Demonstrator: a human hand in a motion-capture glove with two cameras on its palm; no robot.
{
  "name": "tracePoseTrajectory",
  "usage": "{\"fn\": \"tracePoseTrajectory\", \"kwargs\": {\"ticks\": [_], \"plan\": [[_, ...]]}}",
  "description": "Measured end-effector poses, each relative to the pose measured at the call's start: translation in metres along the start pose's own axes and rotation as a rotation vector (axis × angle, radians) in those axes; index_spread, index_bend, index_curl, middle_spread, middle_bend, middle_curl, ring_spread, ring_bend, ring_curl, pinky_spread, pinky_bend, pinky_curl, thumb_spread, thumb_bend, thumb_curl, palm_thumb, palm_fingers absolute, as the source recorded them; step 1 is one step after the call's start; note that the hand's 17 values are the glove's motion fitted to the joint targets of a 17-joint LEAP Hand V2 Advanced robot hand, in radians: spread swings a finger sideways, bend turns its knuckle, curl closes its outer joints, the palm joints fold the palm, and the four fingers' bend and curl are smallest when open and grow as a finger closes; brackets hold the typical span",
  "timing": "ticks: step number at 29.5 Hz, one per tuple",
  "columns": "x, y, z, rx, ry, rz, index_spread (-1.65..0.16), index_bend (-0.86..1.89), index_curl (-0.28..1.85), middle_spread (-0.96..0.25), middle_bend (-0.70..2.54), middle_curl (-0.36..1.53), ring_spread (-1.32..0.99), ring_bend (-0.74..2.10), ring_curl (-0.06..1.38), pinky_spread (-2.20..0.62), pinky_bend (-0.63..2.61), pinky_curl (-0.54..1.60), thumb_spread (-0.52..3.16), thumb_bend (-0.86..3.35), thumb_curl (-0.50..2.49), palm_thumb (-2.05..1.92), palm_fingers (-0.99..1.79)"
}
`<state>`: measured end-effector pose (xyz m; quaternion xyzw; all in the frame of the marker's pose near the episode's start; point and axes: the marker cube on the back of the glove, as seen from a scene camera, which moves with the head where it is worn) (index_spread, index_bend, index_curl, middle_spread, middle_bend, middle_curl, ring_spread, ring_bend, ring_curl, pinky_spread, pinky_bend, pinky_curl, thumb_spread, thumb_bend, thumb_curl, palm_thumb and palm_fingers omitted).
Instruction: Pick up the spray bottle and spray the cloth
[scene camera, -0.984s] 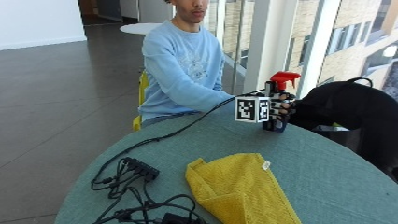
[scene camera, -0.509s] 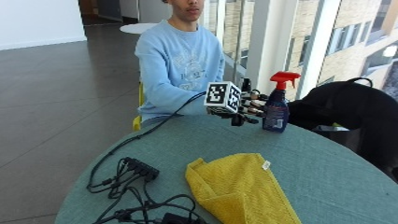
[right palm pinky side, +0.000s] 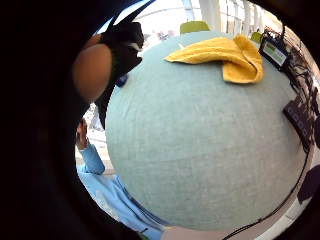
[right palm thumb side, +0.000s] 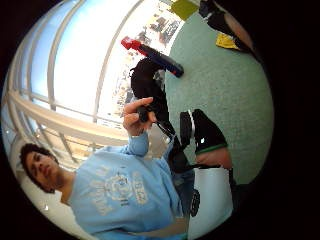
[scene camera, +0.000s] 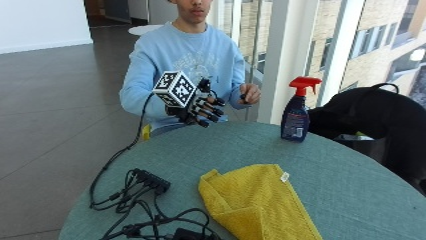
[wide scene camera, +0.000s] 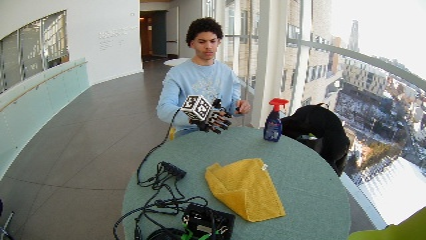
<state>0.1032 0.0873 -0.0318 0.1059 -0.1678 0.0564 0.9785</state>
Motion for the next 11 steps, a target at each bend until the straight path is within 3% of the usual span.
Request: {"fn": "tracePoseTrajectory", "kwargs": {"ticks": [11], "plan": [[0.021,0.048,-0.015,0.04,0.024,0.045,-0.36,0.14,0.26,-0.08,0.28,0.45,0.0,0.32,0.36,0.24,0.22,0.35,1.07,-0.02,0.52,0.83,0.64]]}}
